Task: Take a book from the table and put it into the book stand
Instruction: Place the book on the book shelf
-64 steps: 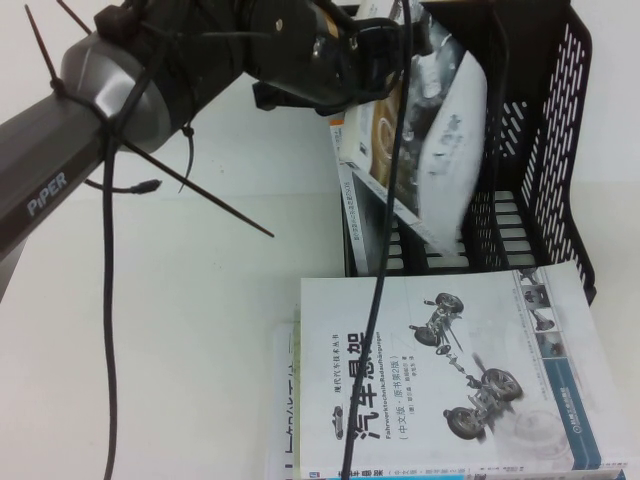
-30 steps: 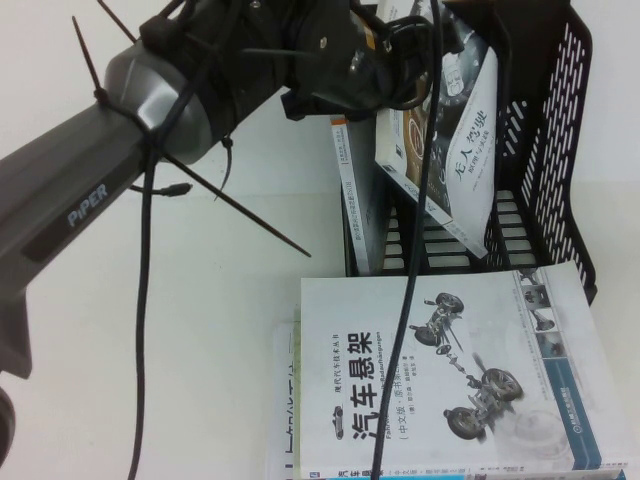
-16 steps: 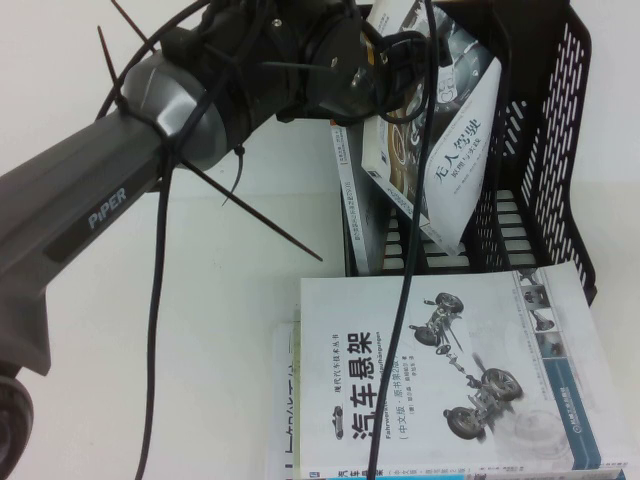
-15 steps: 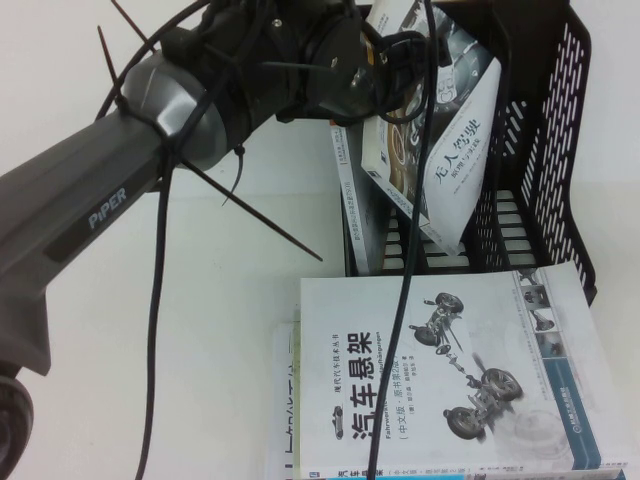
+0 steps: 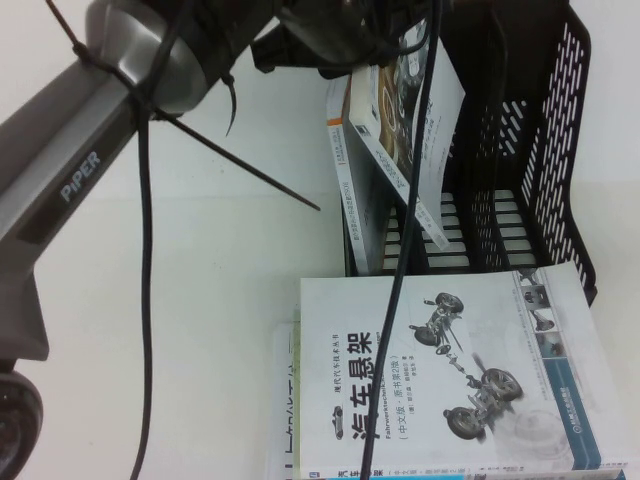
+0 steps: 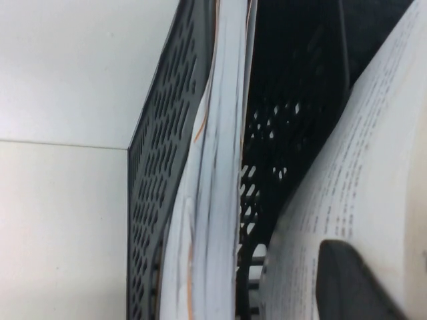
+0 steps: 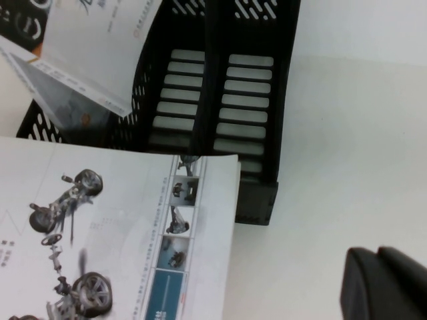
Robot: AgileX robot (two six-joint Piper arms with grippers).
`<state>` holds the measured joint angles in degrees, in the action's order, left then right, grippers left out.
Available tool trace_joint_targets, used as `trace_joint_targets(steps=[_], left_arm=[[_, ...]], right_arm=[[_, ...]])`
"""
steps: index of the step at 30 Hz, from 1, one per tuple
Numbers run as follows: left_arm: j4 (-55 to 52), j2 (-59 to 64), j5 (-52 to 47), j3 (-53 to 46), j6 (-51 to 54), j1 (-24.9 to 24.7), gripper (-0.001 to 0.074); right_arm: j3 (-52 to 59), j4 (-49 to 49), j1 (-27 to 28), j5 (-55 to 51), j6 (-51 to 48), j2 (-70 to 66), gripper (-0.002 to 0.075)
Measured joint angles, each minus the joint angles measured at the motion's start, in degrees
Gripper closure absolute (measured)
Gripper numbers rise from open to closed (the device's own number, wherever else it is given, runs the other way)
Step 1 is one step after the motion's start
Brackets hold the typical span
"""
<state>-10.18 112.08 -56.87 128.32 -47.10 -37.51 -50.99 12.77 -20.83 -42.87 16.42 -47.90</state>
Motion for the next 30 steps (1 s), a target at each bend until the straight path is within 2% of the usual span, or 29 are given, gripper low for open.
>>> trace_joint_targets(steps=[30], left_arm=[[2.8,6.9,1.9,1.7,-2.7,0.0,0.0636]], right_arm=[[0.0,-3.5,0.0,2.4,-2.7,0.0,0.0720]])
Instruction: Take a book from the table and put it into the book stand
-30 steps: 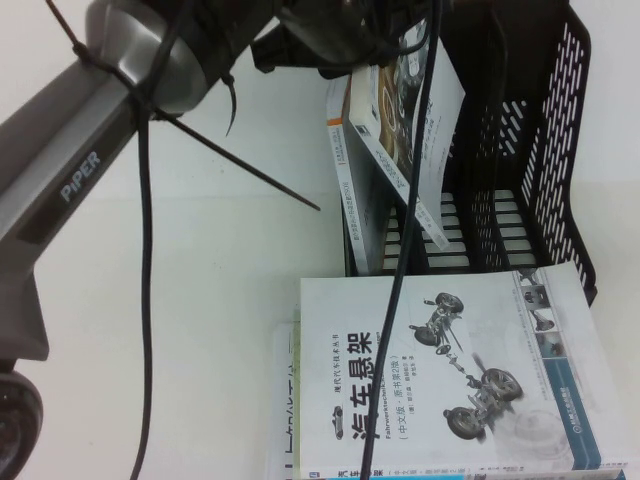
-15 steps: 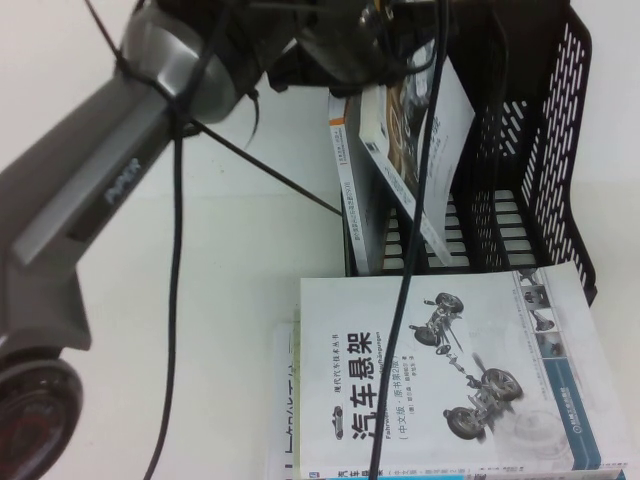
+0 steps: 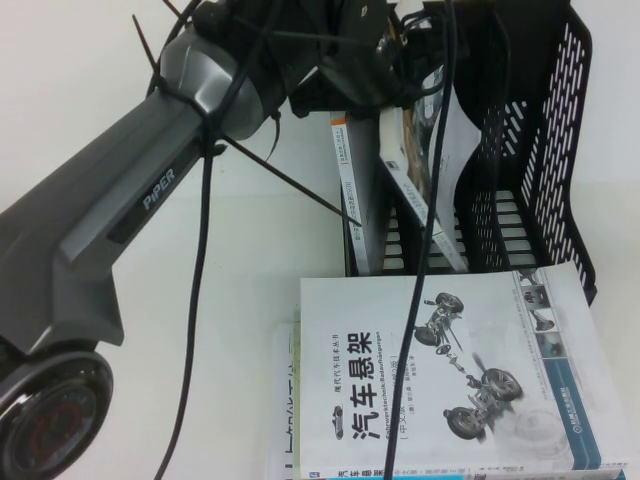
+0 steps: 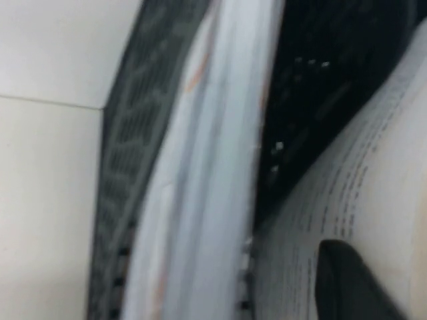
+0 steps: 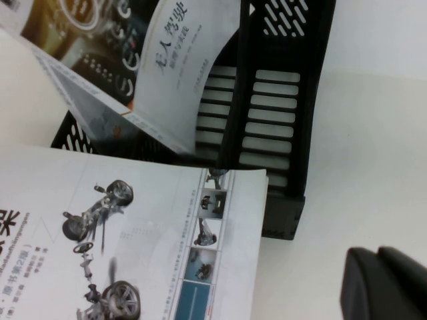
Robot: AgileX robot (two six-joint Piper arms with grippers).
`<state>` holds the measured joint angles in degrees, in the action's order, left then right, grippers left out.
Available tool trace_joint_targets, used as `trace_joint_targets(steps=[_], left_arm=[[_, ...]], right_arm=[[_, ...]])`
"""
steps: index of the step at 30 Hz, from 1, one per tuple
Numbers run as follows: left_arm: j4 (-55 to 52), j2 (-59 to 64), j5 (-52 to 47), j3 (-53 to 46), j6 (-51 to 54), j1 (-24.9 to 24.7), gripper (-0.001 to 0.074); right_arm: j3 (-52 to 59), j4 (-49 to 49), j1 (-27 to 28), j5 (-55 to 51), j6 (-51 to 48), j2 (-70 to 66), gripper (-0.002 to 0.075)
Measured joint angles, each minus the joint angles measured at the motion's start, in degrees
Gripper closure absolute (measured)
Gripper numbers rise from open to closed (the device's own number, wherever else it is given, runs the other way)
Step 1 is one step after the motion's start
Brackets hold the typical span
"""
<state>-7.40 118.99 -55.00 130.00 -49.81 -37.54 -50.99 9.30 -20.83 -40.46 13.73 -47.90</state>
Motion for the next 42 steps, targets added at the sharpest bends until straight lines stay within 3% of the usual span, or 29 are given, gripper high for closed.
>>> trace_joint_targets(steps=[3,9,13,19,21,24,27,34,42], left_arm=[[2.9,0.3,3.0,0.0,2.1,0.0,0.0579],[6.1,0.6,11.4,0.1,6.3,0.1,0.0288],[6.2,0.6,13.4,0.1,8.8,0.2,0.0255],[6.3,0.1,13.8,0.1,14.1,0.3,0.0338],[5.3,-0.9,13.0,0.1,16.3,0.4,0.0418],[0.6,-3.8,10.3,0.1,19.0,0.6,0.0602],[-8.9,-8.0,5.1,0.1,19.5,0.6,0.0695],[-28.2,-18.7,-2.8,-2.5,15.6,1.1,0.0733],[-27.9,-36.1,9.5,-25.3,14.5,-1.4,0.0735]], right_arm=[[0.0,-0.3,0.0,0.0,0.0,0.0,0.0720],[0.0,-0.9,0.0,0.1,0.0,0.0,0.0720],[0.0,-0.9,0.0,0.1,0.0,0.0,0.0720],[0.0,-0.3,0.0,0.0,-1.9,0.0,0.0720],[0.0,1.5,0.0,-0.7,-2.2,0.0,0.0720],[0.0,5.1,0.0,-3.5,-2.6,0.5,0.0720],[0.0,6.5,0.0,-7.5,-2.7,2.3,0.0720],[5.8,6.4,0.0,-8.4,-2.8,13.2,0.0720],[20.1,0.8,0.0,0.2,-1.7,26.7,0.0720]])
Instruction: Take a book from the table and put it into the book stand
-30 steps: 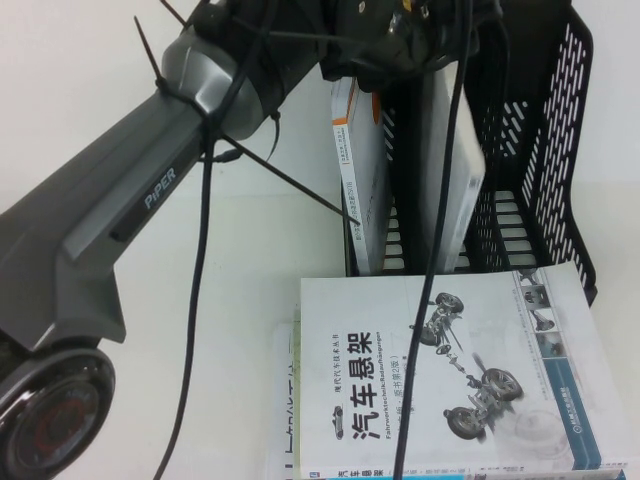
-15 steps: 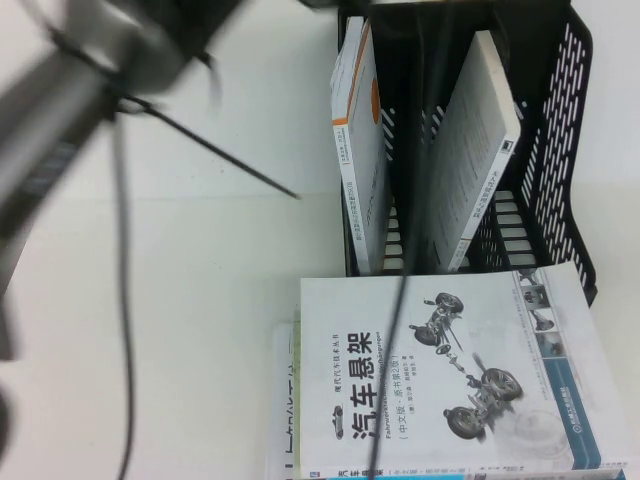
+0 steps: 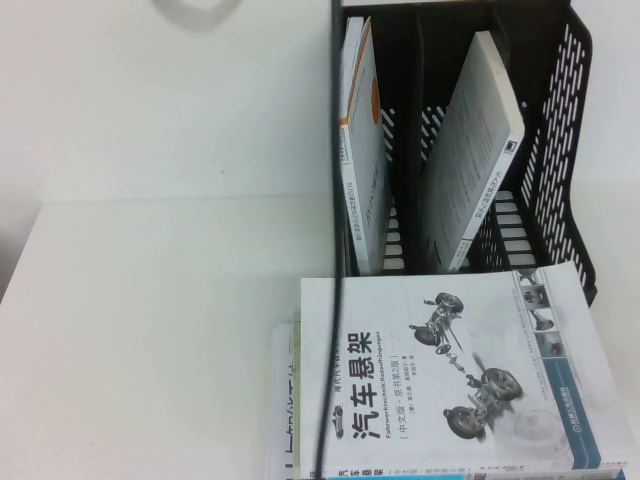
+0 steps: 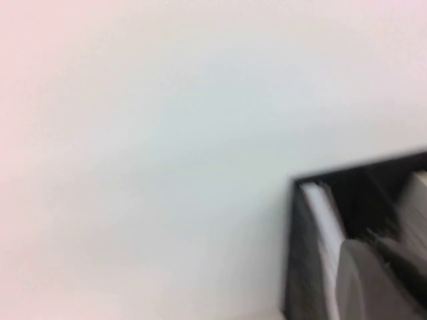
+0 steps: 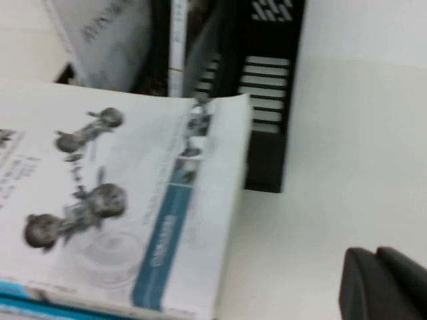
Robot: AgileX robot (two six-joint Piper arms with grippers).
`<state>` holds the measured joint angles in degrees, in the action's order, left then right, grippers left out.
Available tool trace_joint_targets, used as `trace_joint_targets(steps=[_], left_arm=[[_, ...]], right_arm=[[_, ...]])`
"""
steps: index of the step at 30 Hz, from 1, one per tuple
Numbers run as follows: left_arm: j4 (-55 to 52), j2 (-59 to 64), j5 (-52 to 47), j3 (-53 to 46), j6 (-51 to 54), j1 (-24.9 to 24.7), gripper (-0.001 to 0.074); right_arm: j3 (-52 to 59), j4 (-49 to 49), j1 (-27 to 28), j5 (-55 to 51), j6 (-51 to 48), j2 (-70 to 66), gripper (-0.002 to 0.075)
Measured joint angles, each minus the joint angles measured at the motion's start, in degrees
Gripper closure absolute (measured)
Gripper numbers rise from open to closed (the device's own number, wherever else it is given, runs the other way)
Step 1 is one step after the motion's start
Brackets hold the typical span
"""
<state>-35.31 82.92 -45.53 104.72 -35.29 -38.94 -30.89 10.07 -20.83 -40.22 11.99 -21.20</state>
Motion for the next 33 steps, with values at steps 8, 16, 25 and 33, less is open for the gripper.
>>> trace_joint_targets(steps=[8,16,25,33], left_arm=[[2.8,-12.9,20.5,-31.6,-0.3,-1.5,0.0737],[1.2,-13.9,32.4,-42.8,-0.4,-1.5,0.0737],[0.9,-12.8,32.1,-43.0,-0.6,-1.5,0.0737],[0.9,-10.1,31.3,-43.0,-0.6,-1.5,0.0737]], right_arm=[[8.7,-4.5,0.0,2.0,0.8,4.0,0.0720],[11.9,-5.2,0.0,2.5,1.5,4.2,0.0720],[11.9,-5.2,0.0,3.1,1.5,4.2,0.0720],[11.9,-5.2,0.0,3.1,1.5,4.2,0.0720]])
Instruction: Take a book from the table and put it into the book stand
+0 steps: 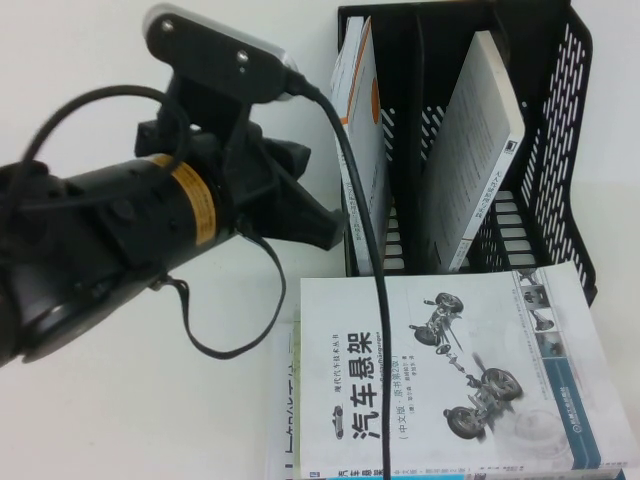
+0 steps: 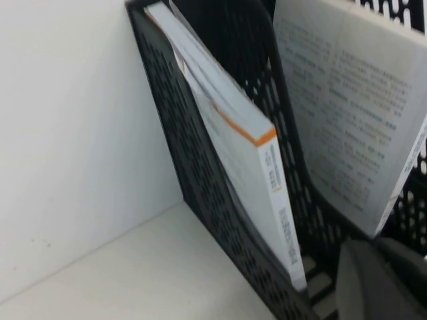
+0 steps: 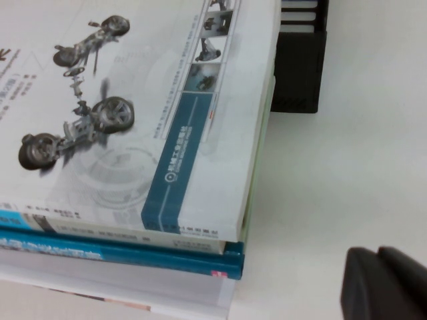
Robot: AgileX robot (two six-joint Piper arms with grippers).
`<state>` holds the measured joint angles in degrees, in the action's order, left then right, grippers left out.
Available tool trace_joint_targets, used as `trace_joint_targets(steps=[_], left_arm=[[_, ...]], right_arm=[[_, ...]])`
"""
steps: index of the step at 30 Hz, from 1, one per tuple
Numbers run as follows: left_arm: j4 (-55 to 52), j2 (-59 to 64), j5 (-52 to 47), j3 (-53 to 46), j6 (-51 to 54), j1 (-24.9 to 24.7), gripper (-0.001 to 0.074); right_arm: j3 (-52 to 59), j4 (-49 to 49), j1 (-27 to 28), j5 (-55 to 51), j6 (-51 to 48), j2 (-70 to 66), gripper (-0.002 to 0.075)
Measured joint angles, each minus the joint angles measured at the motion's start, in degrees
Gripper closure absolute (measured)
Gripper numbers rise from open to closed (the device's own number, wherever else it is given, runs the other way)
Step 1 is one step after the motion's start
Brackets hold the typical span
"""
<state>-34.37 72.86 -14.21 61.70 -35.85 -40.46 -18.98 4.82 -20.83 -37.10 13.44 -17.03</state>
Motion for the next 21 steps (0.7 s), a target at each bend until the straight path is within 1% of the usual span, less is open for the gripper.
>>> trace_joint_targets(steps=[2,5,11,14,17,20,21], left_arm=[[-0.3,0.7,-0.5,-0.1,0.0,0.0,0.0737],[-2.7,0.0,-4.8,-0.2,0.0,0.5,0.0737],[-0.6,-7.0,-18.5,-3.3,-1.2,1.1,0.0737],[0.0,-12.3,-22.3,-7.6,-5.7,1.1,0.0737],[-2.3,-18.1,-23.3,-14.2,-13.4,1.1,0.0737],[-6.4,-24.2,-20.9,-22.6,-23.4,2.7,0.0737],[-8.0,-26.6,-19.0,-25.8,-26.1,3.9,0.0737]], right_arm=[[0.0,0.0,0.0,0.0,0.0,0.0,0.0720],[0.0,-0.1,0.0,0.1,0.0,0.0,0.0720],[0.0,-0.2,0.0,0.2,0.0,0.0,0.0720],[0.0,-0.2,0.0,0.2,0.0,0.0,0.0720],[0.0,-0.2,0.0,0.2,0.0,0.0,0.0720],[0.0,-0.4,0.0,0.2,0.0,0.0,0.0720],[0.0,-0.4,0.0,0.2,0.0,0.0,0.0720]])
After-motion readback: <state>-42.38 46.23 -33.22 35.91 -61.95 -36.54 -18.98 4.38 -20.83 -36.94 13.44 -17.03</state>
